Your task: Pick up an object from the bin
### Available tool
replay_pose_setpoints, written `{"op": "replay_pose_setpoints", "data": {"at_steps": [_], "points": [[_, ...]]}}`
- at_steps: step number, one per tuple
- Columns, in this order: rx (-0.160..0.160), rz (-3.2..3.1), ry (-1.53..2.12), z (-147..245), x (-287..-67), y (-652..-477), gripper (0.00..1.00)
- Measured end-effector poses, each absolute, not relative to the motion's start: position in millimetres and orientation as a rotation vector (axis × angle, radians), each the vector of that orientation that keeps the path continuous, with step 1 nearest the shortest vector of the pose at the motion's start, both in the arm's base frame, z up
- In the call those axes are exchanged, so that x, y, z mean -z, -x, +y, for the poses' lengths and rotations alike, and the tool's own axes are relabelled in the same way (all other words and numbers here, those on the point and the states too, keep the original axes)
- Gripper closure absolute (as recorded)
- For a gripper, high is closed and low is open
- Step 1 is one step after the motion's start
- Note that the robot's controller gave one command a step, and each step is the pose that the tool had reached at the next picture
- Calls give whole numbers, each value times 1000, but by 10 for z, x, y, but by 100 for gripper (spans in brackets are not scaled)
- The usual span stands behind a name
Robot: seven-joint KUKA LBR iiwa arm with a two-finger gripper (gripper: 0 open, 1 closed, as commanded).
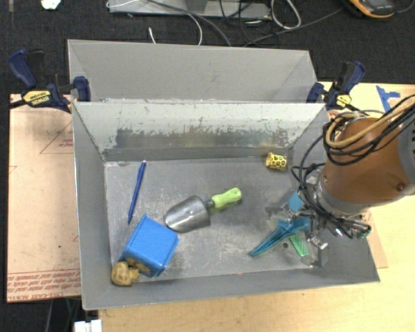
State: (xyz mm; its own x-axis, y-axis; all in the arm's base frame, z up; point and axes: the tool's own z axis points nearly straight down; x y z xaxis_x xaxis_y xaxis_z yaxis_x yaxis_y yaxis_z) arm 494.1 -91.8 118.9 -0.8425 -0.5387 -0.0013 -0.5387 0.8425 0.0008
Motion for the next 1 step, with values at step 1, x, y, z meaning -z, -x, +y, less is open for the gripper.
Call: {"op": "replay_pose_setpoints", "data": {"at_steps": [1], "points": [[6,2871,1256,-904,-955,-5067,0]]}}
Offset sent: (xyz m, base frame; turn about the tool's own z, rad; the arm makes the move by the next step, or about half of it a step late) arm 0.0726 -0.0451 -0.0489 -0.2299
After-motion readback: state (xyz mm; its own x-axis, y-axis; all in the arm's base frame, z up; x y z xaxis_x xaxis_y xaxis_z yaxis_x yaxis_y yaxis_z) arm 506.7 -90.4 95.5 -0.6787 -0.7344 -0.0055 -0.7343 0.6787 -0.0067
